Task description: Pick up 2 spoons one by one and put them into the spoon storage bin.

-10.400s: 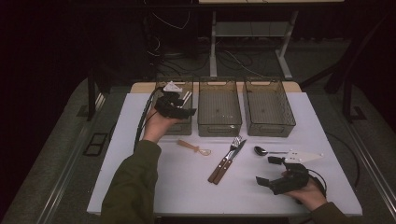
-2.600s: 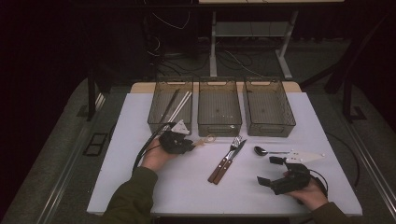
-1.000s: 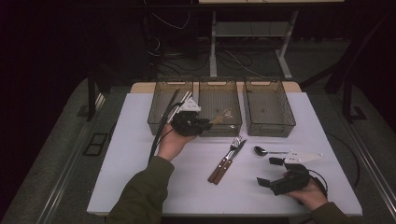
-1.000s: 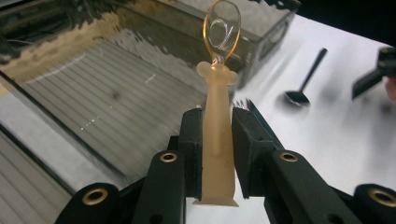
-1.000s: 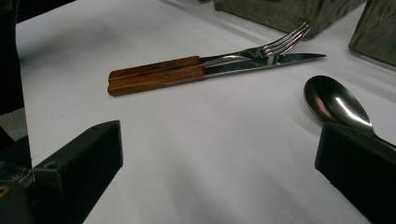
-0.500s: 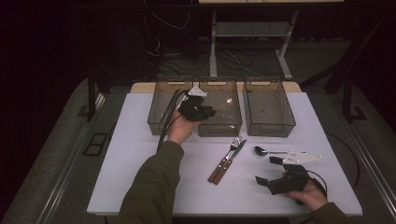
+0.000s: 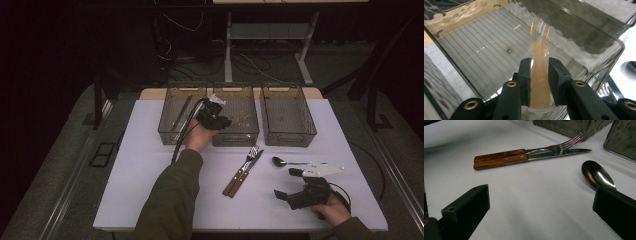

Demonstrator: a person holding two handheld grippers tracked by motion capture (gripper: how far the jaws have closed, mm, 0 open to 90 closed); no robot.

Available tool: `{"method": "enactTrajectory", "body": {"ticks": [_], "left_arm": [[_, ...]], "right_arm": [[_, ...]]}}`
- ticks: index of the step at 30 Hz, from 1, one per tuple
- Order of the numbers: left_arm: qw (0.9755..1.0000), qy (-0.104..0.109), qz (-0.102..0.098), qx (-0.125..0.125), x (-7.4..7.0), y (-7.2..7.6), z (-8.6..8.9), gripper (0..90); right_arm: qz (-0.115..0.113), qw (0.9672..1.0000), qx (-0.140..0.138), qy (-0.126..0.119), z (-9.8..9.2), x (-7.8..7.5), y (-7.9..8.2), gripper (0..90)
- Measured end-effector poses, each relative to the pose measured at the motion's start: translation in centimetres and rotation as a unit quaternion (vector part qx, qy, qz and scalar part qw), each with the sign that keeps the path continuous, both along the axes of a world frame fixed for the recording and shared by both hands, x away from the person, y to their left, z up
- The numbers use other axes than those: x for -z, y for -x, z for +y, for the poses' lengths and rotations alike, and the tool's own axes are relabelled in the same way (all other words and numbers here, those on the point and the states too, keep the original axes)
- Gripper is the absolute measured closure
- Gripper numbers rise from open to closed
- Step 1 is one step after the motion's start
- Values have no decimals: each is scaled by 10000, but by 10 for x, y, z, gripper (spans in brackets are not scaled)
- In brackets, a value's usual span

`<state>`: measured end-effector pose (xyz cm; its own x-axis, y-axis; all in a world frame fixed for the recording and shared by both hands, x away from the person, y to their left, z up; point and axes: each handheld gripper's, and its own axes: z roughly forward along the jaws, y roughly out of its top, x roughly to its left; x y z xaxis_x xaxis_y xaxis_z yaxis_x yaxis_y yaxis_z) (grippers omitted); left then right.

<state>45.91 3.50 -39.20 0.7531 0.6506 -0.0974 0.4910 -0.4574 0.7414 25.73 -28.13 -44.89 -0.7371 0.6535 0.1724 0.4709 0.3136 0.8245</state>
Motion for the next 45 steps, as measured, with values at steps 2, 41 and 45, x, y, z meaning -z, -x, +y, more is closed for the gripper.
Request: {"method": "enactTrajectory", "body": {"ticks": [2, 41, 45], "left_arm": [[10000, 76, -12, 39, -2, 1, 1, 656], [9947, 739, -584, 414, 30, 165, 119, 180], [9942, 831, -507, 455, 38, 175, 124, 122]], "right_arm": [[1, 10000, -20, 1, 0, 0, 0, 11], [-46, 9996, 240, 103, -2, -3, -4, 10], [-16, 9996, 191, 209, -2, -7, -6, 11]]}}
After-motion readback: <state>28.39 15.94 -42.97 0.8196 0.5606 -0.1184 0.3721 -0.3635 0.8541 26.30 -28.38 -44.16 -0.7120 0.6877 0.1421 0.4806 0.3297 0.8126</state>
